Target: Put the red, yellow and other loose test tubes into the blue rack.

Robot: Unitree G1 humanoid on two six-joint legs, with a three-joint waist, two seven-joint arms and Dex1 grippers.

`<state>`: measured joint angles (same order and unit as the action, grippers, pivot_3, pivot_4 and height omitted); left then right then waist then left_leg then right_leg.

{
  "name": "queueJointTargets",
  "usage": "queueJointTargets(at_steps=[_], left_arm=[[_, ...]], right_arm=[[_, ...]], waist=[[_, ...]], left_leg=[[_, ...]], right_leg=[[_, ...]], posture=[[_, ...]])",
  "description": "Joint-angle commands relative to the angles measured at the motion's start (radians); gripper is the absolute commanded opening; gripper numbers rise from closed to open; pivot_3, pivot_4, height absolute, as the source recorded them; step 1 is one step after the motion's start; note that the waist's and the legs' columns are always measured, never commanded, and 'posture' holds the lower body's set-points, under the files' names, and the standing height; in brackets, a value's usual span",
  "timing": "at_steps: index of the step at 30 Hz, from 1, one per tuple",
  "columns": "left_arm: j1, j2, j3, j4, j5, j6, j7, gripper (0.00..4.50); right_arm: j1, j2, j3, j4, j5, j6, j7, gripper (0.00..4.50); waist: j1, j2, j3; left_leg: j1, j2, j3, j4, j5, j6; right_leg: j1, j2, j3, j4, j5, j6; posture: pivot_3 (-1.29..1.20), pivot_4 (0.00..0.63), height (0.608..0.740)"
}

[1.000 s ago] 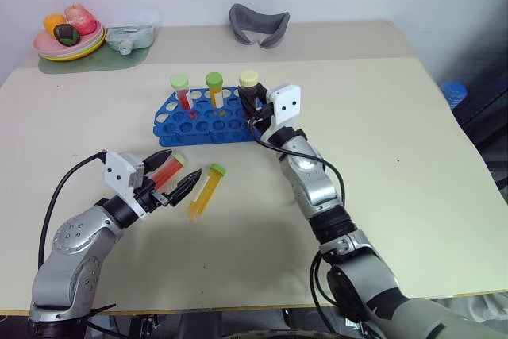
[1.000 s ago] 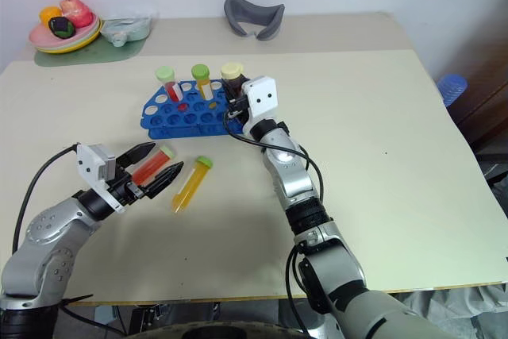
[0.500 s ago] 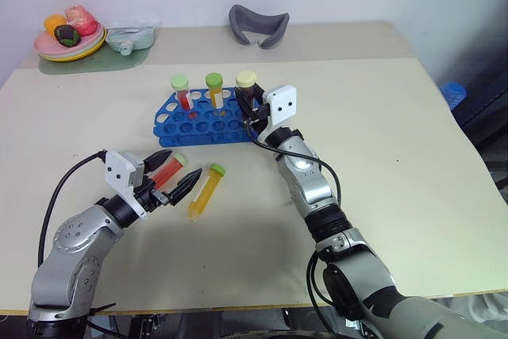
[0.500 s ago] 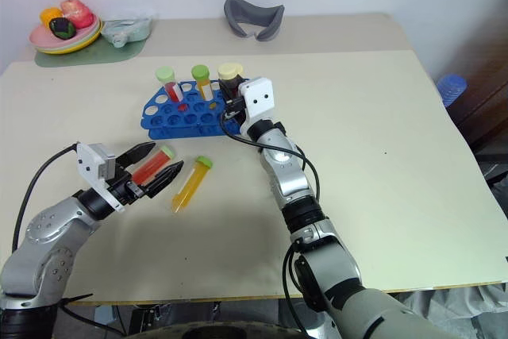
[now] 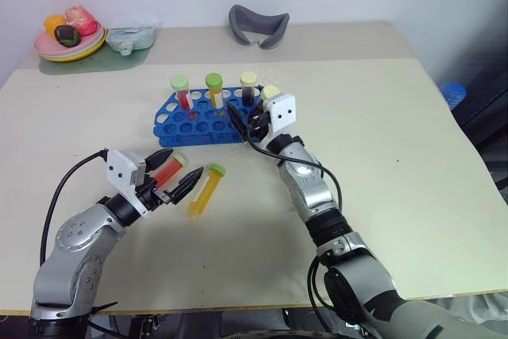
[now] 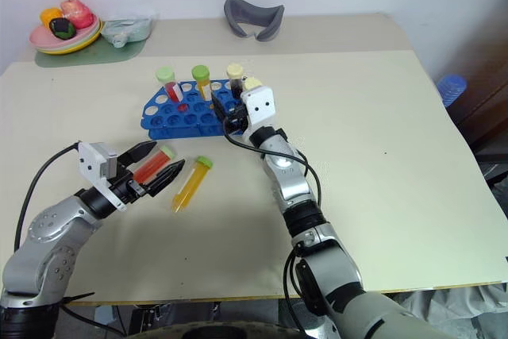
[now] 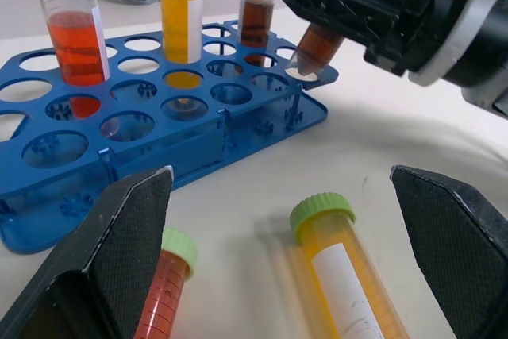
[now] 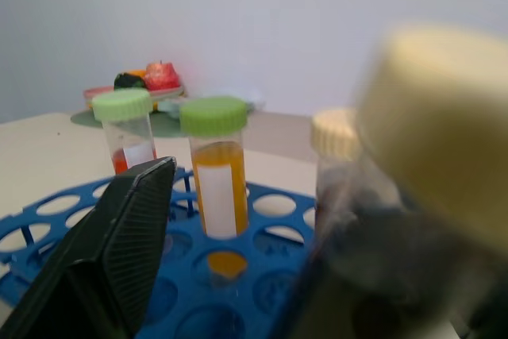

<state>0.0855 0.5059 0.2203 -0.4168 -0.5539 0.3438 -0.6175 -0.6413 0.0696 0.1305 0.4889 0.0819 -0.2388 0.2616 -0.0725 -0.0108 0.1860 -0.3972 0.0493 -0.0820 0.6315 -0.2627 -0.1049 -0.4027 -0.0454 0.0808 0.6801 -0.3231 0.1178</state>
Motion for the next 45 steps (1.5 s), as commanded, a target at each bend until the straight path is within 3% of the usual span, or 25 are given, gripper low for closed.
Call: queueJointTargets(at_steps=[1,20,45], left_arm=[[0.002,0.0,0.01,-0.043,-0.004,-0.011,0.003,4.5],[0.003,0.006,0.008,-0.046,-0.001,-0.006,0.006,4.5],[0.001,0.0,-0.005,-0.042,0.007,-0.009,0.012,4.5]], right_arm=[[-0.003,0.006,-0.006,-0.066,-0.002,0.002,0.002,4.47],[-0.003,-0.049,-0.023,-0.174,-0.02,0.132,-0.004,4.47],[-0.123,-0.129,0.076,-0.23,-0.184,0.292,0.039,4.47]], waist=[[0.0,0.0,0.0],[0.001,0.0,0.0],[0.001,0.0,0.0]], left_leg=[[0.0,0.0,0.0,0.0,0.0,0.0],[0.0,0.0,0.0,0.0,0.0,0.0],[0.0,0.0,0.0,0.0,0.0,0.0]], right_leg=[[0.0,0.0,0.0,0.0,0.0,0.0],[0.0,0.0,0.0,0.0,0.0,0.0],[0.0,0.0,0.0,0.0,0.0,0.0]], posture=[[0.0,0.15,0.74],[0.0,0.15,0.74],[0.0,0.15,0.74]])
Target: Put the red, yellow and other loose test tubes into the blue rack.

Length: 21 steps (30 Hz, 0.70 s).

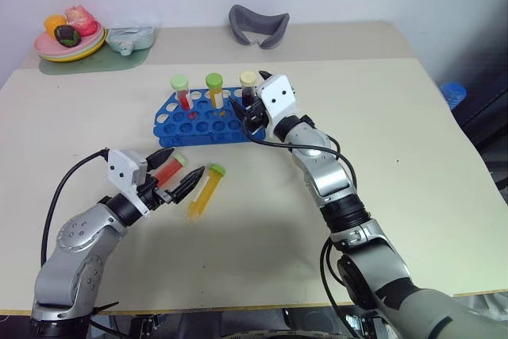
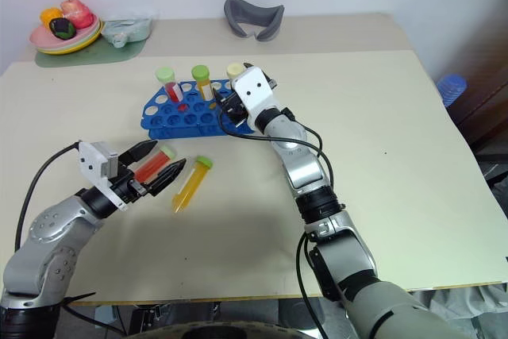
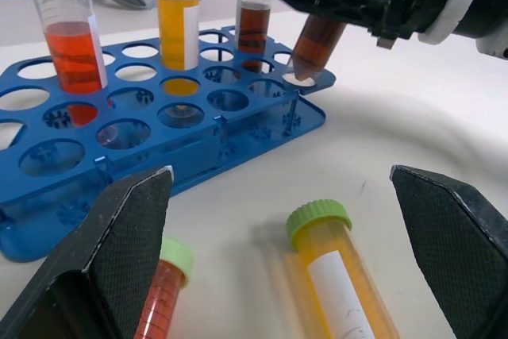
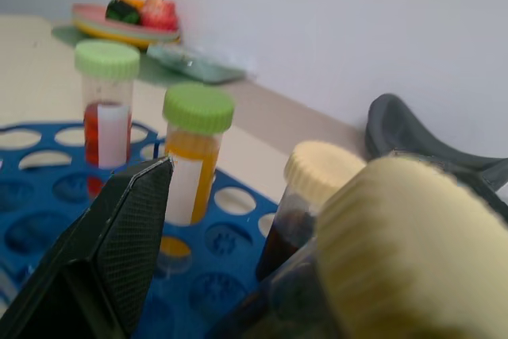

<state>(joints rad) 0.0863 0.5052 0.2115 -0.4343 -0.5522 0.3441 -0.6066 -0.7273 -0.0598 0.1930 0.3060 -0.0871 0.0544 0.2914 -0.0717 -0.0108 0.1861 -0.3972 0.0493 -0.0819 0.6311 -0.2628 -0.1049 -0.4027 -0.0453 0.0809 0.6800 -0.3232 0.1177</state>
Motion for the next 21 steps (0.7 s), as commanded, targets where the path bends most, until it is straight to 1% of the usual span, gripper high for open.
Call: queueJointTargets(at_steps=[1,15,18,21], left_arm=[[-0.001,0.0,0.003,-0.024,0.006,-0.01,0.002,4.5],[0.004,-0.01,0.003,-0.021,0.015,-0.017,0.001,4.5],[0.007,-0.008,0.012,-0.023,0.015,-0.016,0.001,4.5],[0.006,0.001,0.03,-0.04,0.004,0.001,0.01,4.5]], right_arm=[[-0.039,0.001,0.016,-0.045,-0.018,-0.001,0.011,4.47],[-0.077,0.005,0.032,-0.011,-0.044,-0.02,0.021,4.47],[-0.066,0.013,-0.01,-0.092,0.023,-0.054,0.042,4.47],[-0.048,-0.003,-0.03,-0.177,0.072,-0.041,0.078,4.47]], waist=[[0.0,0.0,0.0],[0.0,0.0,0.0],[0.0,0.0,0.0],[0.001,0.0,0.0]], left_leg=[[0.0,0.0,0.0,0.0,0.0,0.0],[0.0,0.0,0.0,0.0,0.0,0.0],[0.0,0.0,0.0,0.0,0.0,0.0],[0.0,0.0,0.0,0.0,0.0,0.0]], right_leg=[[0.0,0.0,0.0,0.0,0.0,0.0],[0.0,0.0,0.0,0.0,0.0,0.0],[0.0,0.0,0.0,0.0,0.0,0.0],[0.0,0.0,0.0,0.0,0.0,0.0]], posture=[[0.0,0.15,0.74],[0.0,0.15,0.74],[0.0,0.15,0.74],[0.0,0.15,0.74]])
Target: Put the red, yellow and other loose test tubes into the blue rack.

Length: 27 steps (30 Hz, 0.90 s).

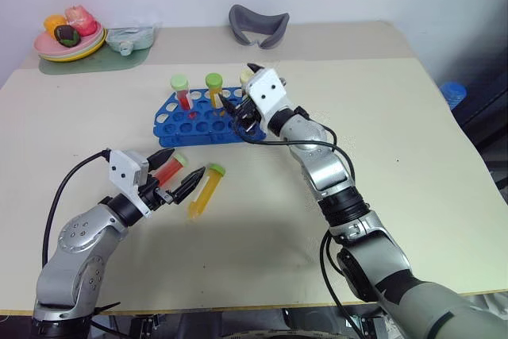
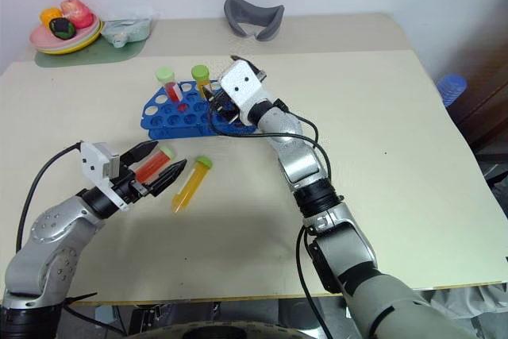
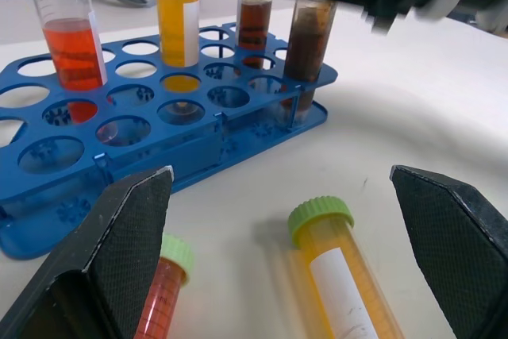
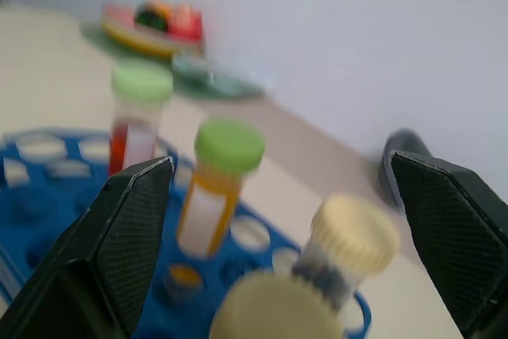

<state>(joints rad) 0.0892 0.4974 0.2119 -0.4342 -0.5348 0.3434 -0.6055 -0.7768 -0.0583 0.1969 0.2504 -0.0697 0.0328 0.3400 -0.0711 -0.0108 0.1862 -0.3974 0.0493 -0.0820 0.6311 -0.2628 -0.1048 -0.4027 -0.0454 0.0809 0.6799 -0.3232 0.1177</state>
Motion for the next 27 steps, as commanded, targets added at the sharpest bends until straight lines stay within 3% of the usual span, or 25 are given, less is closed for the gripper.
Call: queueJointTargets(at_steps=[1,4,8,13,17,20,22,27], left_arm=[[-0.001,0.022,0.042,-0.056,-0.02,0.021,0.017,4.5],[-0.019,0.072,0.07,-0.094,-0.038,0.097,0.043,4.5],[-0.088,0.165,0.095,-0.176,-0.128,0.274,0.09,4.5],[-0.229,0.279,0.037,-0.212,-0.202,0.523,0.14,4.5],[-0.356,0.352,-0.05,-0.201,-0.234,0.71,0.156,4.5],[-0.599,0.368,-0.193,-0.13,-0.245,1.06,0.22,4.5],[-0.726,0.36,-0.279,-0.101,-0.238,1.203,0.227,4.5],[-0.844,0.322,-0.373,-0.043,-0.32,1.271,0.285,4.5]], right_arm=[[0.017,-0.026,-0.046,-0.175,0.085,0.001,0.061,4.47],[0.067,-0.101,-0.084,-0.308,0.183,0.079,0.162,4.47],[0.213,-0.344,-0.112,-0.523,0.357,0.261,0.423,4.47],[0.352,-0.549,-0.139,-0.63,0.448,0.363,0.568,4.47],[0.391,-0.597,-0.137,-0.645,0.462,0.391,0.593,4.47],[0.412,-0.594,-0.114,-0.67,0.445,0.392,0.577,4.47],[0.423,-0.583,-0.093,-0.674,0.418,0.378,0.559,4.47],[0.445,-0.585,-0.06,-0.699,0.404,0.378,0.561,4.47]], waist=[[0.001,0.0,0.0],[0.004,0.0,0.0],[0.016,0.0,0.0],[0.011,-0.001,0.001],[0.0,-0.001,0.001],[0.008,-0.003,0.002],[0.01,-0.004,0.003],[0.003,-0.004,0.003]], left_leg=[[0.0,0.0,0.0,0.0,0.0,0.0],[0.0,0.0,0.0,0.0,0.0,0.0],[0.0,0.0,-0.002,0.0,0.0,0.001],[0.002,0.0,-0.002,-0.001,-0.001,0.002],[0.006,0.0,-0.001,-0.001,-0.001,0.003],[0.006,0.0,-0.002,-0.001,-0.001,0.002],[0.005,-0.001,-0.003,0.0,-0.001,0.002],[0.004,-0.001,-0.002,-0.002,-0.002,0.004]], right_leg=[[0.0,0.0,0.0,0.0,0.0,0.0],[0.0,0.0,0.0,0.0,0.0,0.0],[0.003,-0.001,-0.001,-0.004,0.0,0.0],[0.006,0.0,-0.001,-0.008,0.0,0.0],[0.01,0.001,-0.001,-0.008,0.0,0.0],[0.011,0.001,-0.001,-0.009,0.0,0.001],[0.012,0.001,-0.002,-0.01,0.0,0.001],[0.011,0.0,-0.002,-0.013,-0.001,0.002]], posture=[[0.0,0.15,0.74],[0.0,0.15,0.74],[0.0,0.15,0.74],[0.0,0.15,0.74],[0.0,0.15,0.74],[0.0,0.15,0.74],[0.0,0.15,0.74],[0.0,0.15,0.74]])
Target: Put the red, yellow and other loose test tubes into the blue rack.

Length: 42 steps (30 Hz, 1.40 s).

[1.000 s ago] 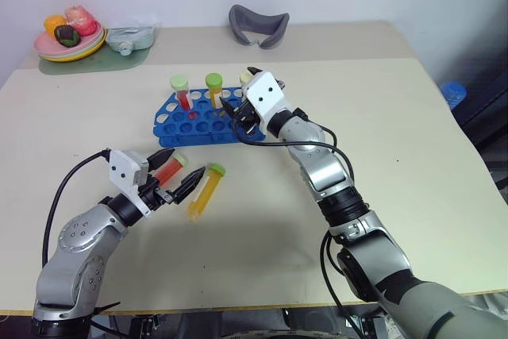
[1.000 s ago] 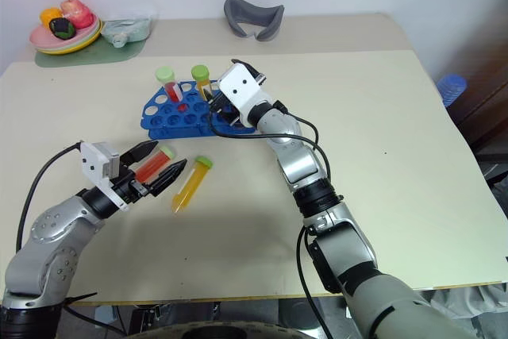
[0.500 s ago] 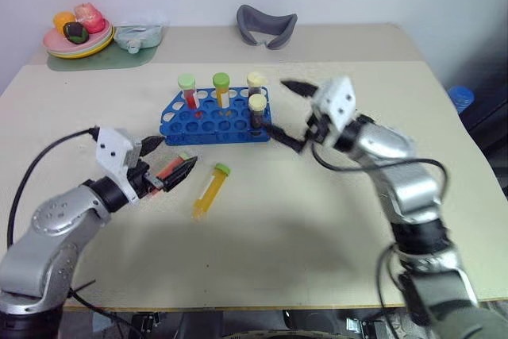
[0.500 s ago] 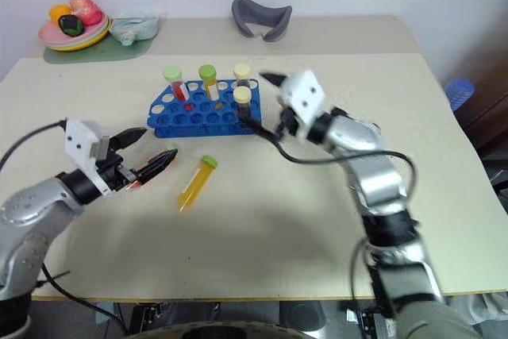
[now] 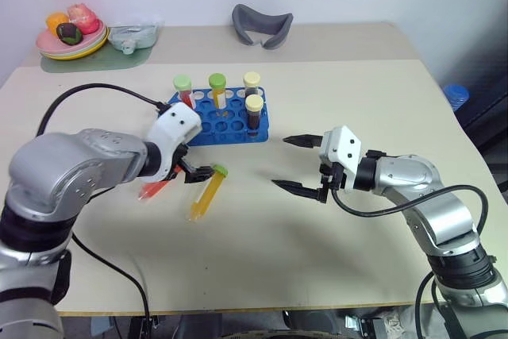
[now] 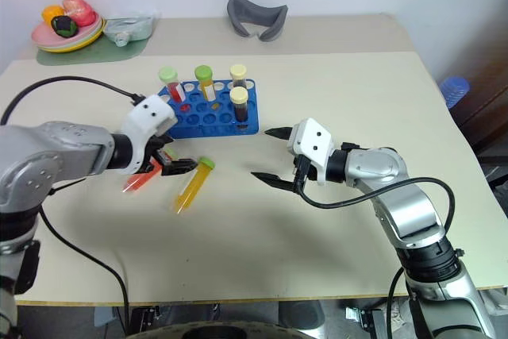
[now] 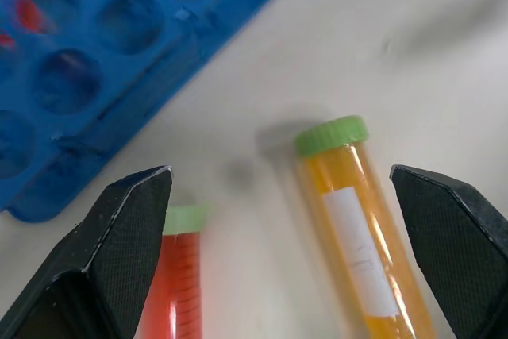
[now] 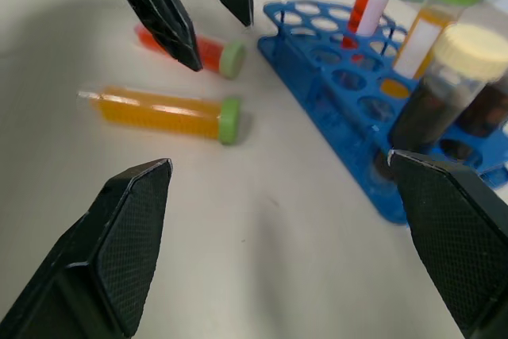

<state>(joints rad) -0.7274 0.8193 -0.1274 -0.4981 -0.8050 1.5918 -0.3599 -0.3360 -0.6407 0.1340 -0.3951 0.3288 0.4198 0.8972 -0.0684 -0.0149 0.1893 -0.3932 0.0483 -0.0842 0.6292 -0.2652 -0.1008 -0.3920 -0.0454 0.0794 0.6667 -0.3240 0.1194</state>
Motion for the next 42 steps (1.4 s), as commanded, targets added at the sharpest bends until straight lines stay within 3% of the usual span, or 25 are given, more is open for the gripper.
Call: queueJointTargets(at_steps=[1,9,22,34,42], left_arm=[[-0.028,-0.008,-0.037,0.039,-0.074,0.023,0.064,4.5],[-0.062,-0.035,-0.065,0.158,-0.222,0.023,0.267,4.5],[-0.065,-0.002,-0.155,0.204,-0.462,0.023,0.508,4.5],[-0.049,0.02,-0.198,0.232,-0.333,0.023,0.562,4.5],[-0.112,0.049,-0.238,0.28,-0.234,0.023,0.416,4.5]], right_arm=[[0.013,-0.016,0.007,-0.07,0.016,0.002,0.021,4.47],[0.033,-0.086,0.01,-0.126,0.081,0.043,0.12,4.47],[0.022,-0.055,0.031,-0.148,0.108,0.072,0.112,4.47],[0.015,-0.05,0.045,-0.148,0.106,0.075,0.108,4.47],[0.035,-0.048,0.046,-0.153,0.091,0.062,0.081,4.47]], waist=[[0.0,0.0,0.0],[0.011,0.0,0.001],[0.025,0.0,0.001],[0.024,0.0,0.001],[0.023,0.0,0.001]], left_leg=[[0.0,0.0,0.0,0.0,0.0,0.0],[0.0,0.0,0.0,0.002,0.0,0.0],[0.0,0.0,0.0,0.002,0.0,0.0],[0.001,0.0,0.0,0.002,0.0,0.0],[0.001,0.0,0.0,0.002,0.0,0.0]], right_leg=[[0.0,0.0,0.0,0.0,0.0,0.0],[0.001,-0.001,0.0,0.001,0.0,0.0],[0.001,-0.001,0.0,0.001,0.0,0.0],[0.001,-0.001,0.0,0.001,0.0,0.0],[0.001,0.0,0.0,0.002,0.0,0.0]], posture=[[0.0,0.15,0.74],[0.0,0.15,0.74],[0.0,0.15,0.74],[0.0,0.15,0.74],[0.0,0.15,0.74]])
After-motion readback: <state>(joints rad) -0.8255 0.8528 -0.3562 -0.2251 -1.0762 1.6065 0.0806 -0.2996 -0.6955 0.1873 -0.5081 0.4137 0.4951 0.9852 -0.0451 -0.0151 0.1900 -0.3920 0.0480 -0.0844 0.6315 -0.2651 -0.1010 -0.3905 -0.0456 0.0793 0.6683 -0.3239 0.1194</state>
